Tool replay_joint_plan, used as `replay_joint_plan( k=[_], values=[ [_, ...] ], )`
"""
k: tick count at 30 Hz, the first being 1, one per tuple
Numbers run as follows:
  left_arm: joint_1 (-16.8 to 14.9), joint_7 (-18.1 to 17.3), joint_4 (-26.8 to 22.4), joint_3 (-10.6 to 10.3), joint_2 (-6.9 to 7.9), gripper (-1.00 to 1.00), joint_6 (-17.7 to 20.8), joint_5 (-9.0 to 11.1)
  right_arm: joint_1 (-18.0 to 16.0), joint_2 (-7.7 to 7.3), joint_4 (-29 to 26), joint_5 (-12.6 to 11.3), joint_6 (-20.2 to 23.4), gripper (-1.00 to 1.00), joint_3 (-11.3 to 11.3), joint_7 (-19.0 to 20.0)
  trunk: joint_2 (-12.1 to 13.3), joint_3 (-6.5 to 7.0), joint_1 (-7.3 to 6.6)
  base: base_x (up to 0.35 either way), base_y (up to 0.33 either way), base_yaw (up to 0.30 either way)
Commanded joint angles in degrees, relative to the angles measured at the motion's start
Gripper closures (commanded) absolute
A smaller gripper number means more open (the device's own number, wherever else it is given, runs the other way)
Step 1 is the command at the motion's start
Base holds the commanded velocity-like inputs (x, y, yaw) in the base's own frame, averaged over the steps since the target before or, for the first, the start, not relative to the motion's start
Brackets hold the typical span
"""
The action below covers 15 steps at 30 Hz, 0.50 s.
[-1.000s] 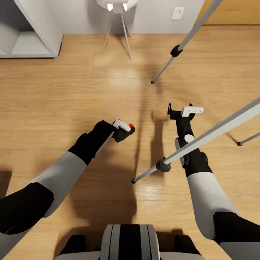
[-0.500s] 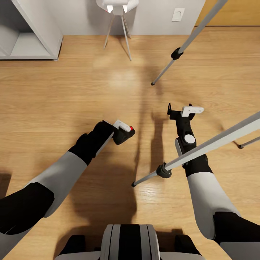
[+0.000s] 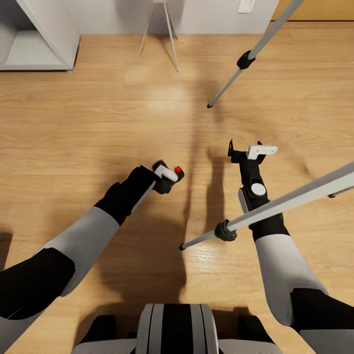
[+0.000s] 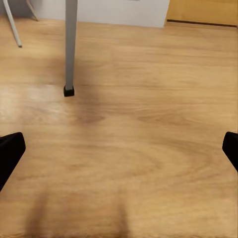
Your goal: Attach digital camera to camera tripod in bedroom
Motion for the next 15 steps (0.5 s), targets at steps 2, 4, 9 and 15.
replay_joint_plan(
  k=[2,4,9,15],
  values=[
    [-0.04,-0.02,0.02,-0.09,0.02,-1.0,0.2,0.14,-0.03,0.06,0.03,0.61,-0.11,-1.0,-0.15,-0.19,-0.04,-0.48,0.04,0.0,0.0,0.0],
    [-0.04,-0.02,0.04,-0.09,0.0,-1.0,0.19,0.14,-0.03,0.07,0.05,0.61,-0.11,-1.0,-0.15,-0.19,-0.07,-0.92,0.09,0.0,0.0,0.0],
    [-0.04,-0.02,-0.01,-0.09,0.01,-1.0,0.18,0.14,-0.03,0.12,0.11,0.61,-0.11,-1.0,-0.11,-0.19,-0.08,-1.14,0.12,0.0,0.0,0.0],
    [-0.04,-0.02,-0.35,-0.09,0.01,-1.0,0.26,0.14,-0.03,0.12,0.09,0.61,-0.12,-1.0,-0.09,-0.19,-0.12,-1.65,0.19,0.0,0.0,0.0]
  ],
)
